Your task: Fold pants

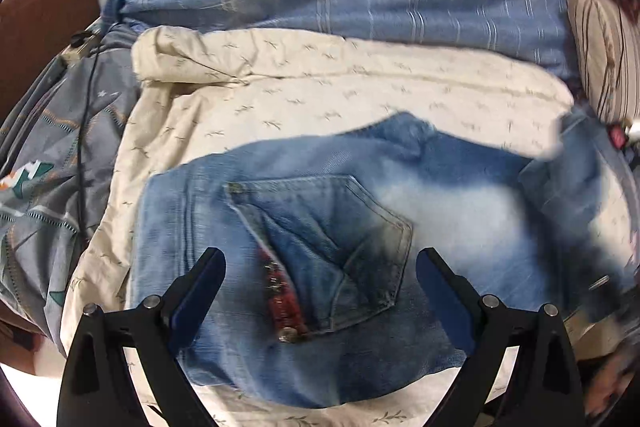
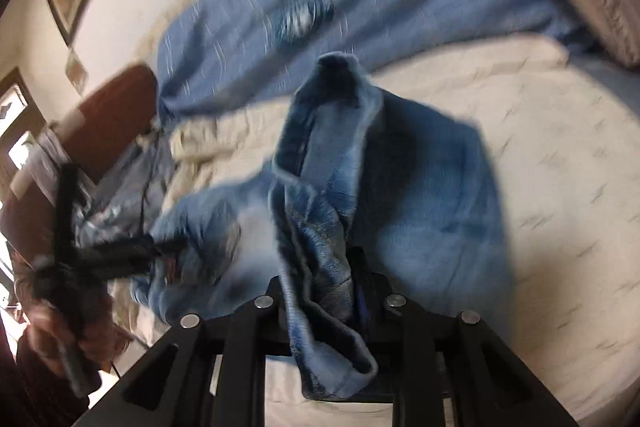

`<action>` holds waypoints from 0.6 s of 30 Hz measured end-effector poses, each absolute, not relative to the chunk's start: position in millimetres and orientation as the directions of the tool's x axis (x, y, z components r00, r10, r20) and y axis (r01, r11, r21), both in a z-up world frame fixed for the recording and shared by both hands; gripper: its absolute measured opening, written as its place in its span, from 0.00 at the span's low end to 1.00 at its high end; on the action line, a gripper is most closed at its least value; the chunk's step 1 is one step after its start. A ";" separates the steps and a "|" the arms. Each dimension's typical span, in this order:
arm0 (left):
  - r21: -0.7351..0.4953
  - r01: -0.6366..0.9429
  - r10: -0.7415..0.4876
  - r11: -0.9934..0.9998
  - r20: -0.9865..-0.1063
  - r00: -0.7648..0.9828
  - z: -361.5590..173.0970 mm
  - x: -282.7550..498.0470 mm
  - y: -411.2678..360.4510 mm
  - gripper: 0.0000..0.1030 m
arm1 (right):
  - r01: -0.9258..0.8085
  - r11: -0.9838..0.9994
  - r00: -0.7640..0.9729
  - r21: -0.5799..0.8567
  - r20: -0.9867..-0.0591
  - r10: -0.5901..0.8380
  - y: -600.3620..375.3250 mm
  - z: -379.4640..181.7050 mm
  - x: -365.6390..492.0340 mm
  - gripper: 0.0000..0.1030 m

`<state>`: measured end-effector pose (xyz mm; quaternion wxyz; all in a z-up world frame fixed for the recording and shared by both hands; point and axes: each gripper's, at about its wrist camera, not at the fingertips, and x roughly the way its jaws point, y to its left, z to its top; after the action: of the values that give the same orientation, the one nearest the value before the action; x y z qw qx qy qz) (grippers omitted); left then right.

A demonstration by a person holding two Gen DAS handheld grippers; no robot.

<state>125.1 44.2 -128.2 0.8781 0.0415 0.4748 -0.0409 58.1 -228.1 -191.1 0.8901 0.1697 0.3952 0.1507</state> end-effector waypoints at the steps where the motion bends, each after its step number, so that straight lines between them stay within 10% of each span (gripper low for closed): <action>1: 0.025 0.103 -0.036 0.994 -0.836 0.548 -126.7 125.3 47.9 0.93 | -0.132 0.898 0.602 0.420 -0.686 0.409 -217.4 -201.0 64.9 0.32; 3: 0.018 0.091 -0.035 0.996 -0.836 0.548 -126.2 124.9 51.9 0.93 | -0.145 0.894 0.517 0.423 -0.738 0.433 -196.0 -218.1 76.2 0.65; 5: 0.020 0.086 -0.030 0.996 -0.839 0.543 -127.2 124.4 53.7 0.93 | -0.196 0.892 0.529 0.407 -0.723 0.446 -180.9 -217.9 74.1 0.73; 18: 0.045 0.195 -0.082 0.980 -0.798 0.597 -111.3 131.9 -8.5 0.93 | -0.132 0.866 0.737 0.482 -0.536 0.411 -260.7 -175.4 39.7 0.73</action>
<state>131.9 -8.5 -111.3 0.8914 0.0637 0.4419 -0.0776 39.7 -260.7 -175.4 0.9078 0.2111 0.3300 0.1496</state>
